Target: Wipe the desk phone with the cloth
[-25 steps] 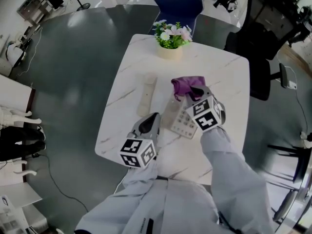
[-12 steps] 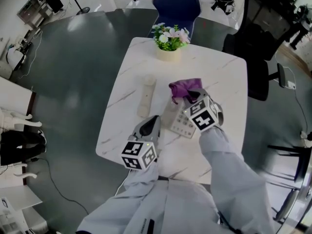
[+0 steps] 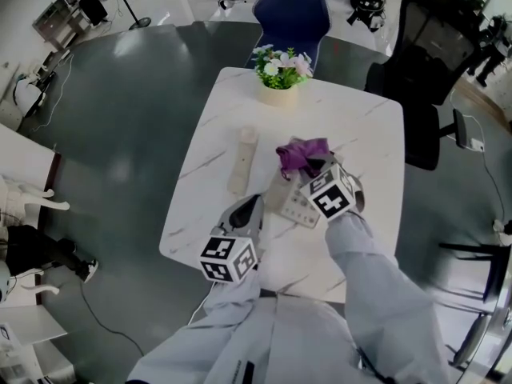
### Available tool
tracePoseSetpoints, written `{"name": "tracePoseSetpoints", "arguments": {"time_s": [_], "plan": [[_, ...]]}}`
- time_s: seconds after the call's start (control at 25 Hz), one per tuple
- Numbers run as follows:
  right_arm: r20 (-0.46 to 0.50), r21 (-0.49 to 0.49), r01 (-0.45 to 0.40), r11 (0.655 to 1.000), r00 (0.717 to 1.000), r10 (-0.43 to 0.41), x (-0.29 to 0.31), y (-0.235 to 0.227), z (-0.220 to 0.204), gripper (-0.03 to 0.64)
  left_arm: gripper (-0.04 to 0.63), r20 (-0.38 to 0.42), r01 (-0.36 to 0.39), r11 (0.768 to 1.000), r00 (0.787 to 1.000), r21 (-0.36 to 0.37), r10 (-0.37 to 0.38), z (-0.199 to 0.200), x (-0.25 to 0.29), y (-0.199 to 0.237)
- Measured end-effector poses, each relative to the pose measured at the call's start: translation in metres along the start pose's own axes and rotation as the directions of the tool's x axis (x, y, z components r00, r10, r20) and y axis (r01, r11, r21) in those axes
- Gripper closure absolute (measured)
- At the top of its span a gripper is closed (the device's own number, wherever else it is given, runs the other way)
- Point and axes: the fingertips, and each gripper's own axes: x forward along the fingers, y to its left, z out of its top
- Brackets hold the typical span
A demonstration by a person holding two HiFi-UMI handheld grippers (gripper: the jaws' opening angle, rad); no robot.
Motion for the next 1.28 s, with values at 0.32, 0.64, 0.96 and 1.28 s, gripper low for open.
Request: {"name": "tracePoseSetpoints", "arguments": {"time_s": [0.32,0.64,0.96,1.28], "plan": [[-0.016,0.009,-0.019,1.000,1.000,0.019,-0.003,0.009,-0.002,0.581,0.597,0.010,-0.003,1.000,1.000,0.004,0.003,0.002,-0.008,-0.003],[-0.035,-0.012,-0.046,0.999,0.998,0.046,-0.004,0.027,-0.007,0.581,0.597,0.016,0.001,1.000,1.000,0.008,-0.001,0.002,-0.014,-0.005],[-0.063,-0.015,-0.055,0.998,0.997,0.053,-0.008,0.040,-0.013,0.581,0.597,0.019,0.010,1.000,1.000,0.013,-0.010,0.002,-0.021,-0.008],[-0.078,0.012,-0.056,0.998,0.995,0.057,-0.008,0.051,-0.017,0.581,0.597,0.023,0.021,1.000,1.000,0.016,-0.021,0.002,-0.025,-0.009]]}}
